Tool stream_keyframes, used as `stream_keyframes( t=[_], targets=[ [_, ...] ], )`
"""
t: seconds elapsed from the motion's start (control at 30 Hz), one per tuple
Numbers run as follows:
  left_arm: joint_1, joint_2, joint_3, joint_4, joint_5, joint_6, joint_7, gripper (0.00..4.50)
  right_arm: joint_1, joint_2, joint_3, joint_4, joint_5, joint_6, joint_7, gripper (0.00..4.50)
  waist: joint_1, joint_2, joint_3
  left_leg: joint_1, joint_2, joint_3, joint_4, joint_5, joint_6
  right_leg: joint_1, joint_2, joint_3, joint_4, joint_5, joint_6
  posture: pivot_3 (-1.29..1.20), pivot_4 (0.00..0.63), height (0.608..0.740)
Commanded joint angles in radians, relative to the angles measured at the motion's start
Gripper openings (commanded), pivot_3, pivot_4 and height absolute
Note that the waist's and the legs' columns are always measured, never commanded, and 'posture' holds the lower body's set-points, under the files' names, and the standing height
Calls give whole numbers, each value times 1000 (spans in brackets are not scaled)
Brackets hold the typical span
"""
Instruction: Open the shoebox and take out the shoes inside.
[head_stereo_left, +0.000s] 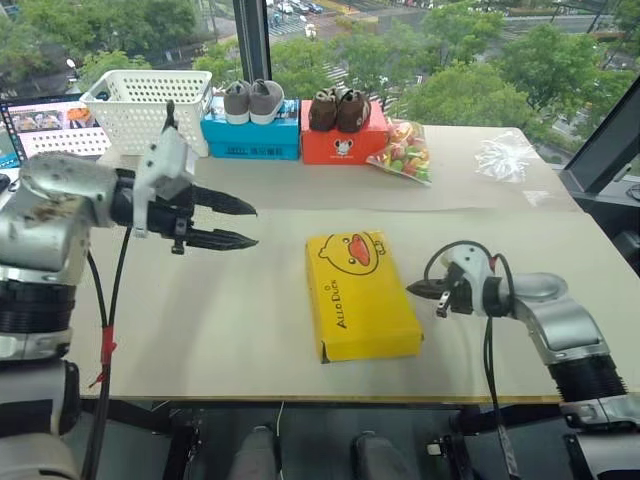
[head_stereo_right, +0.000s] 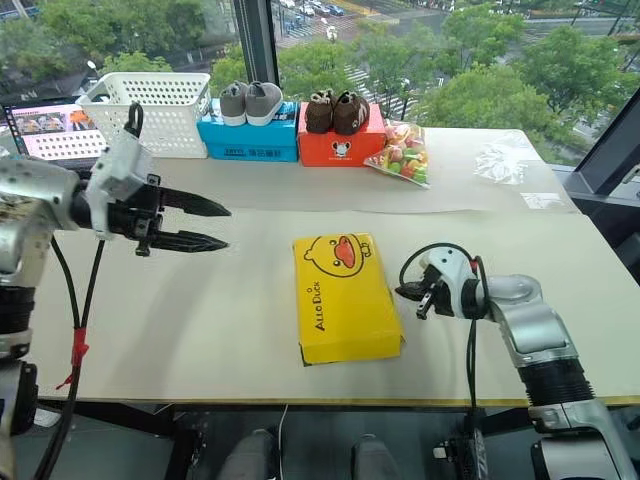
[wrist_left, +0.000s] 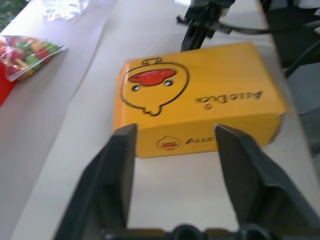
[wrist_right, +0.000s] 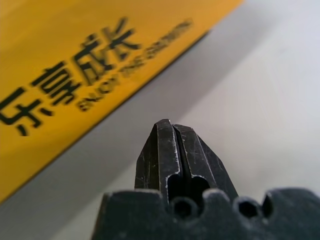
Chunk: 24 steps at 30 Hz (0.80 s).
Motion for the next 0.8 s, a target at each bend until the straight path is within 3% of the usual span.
stream_keyframes(
  t=[0.03,0.17,0.3,0.43,0.53,0.63,0.8],
  targets=[
    [-51,72,45,-90,-76,116,-15,4350,-37,34,16,-33,35,-2,44,0,-3,0,0,0,0,0,0,0,0,0,0,0,0,0,0,0,150,740],
    [-41,155,59,-155,-96,155,-26,4430,-65,75,-18,-104,147,87,89,0,-7,0,0,0,0,0,0,0,0,0,0,0,0,-1,0,0,150,740],
    [-71,192,89,-160,-100,167,18,4430,-138,45,-47,-171,205,156,103,0,-13,1,1,0,1,0,-1,0,0,-1,0,0,1,-1,-2,0,150,740],
    [-68,238,120,-181,-133,213,24,4430,-286,61,-78,-249,313,272,92,0,-18,1,2,0,1,0,0,0,0,-1,0,0,1,-1,-1,0,150,740],
    [-37,276,148,-219,-156,250,35,4430,-424,133,-55,-251,344,303,61,0,-24,1,3,0,1,0,-2,0,0,-2,1,0,1,-1,-2,0,150,740],
    [-22,315,177,-241,-168,268,48,4430,-521,284,7,-210,336,276,16,0,-23,1,3,0,2,0,-3,0,0,-2,1,0,1,-2,-4,0,150,740],
    [-29,366,220,-307,-236,335,73,4430,-643,653,67,9,277,145,-150,0,-27,1,3,0,3,-1,-4,0,0,-4,2,-1,4,-2,-6,0,150,740]
  ],
)
